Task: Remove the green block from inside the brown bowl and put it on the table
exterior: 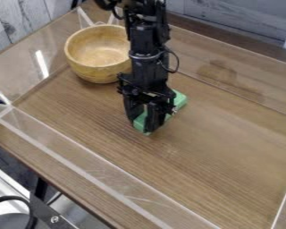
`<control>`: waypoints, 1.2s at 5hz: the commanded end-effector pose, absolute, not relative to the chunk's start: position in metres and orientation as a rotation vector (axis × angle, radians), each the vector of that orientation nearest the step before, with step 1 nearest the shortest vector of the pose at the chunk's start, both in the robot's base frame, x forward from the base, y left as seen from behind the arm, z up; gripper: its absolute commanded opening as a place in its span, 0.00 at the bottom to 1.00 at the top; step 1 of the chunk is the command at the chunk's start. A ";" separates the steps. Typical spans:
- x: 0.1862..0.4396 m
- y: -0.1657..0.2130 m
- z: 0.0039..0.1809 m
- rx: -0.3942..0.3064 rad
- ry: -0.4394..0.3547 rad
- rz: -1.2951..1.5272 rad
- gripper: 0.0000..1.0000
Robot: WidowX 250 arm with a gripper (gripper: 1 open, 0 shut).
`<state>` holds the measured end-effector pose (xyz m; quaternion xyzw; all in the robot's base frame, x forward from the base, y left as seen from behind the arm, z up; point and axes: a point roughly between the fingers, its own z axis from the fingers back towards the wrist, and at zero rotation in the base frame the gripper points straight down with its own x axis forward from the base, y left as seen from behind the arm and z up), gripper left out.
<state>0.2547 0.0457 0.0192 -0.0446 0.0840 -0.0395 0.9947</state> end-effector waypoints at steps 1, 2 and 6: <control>0.251 0.055 0.019 -0.077 0.181 -0.055 0.00; 0.251 0.054 0.019 -0.078 0.187 -0.053 0.00; 0.259 0.036 0.072 -0.086 0.084 -0.062 1.00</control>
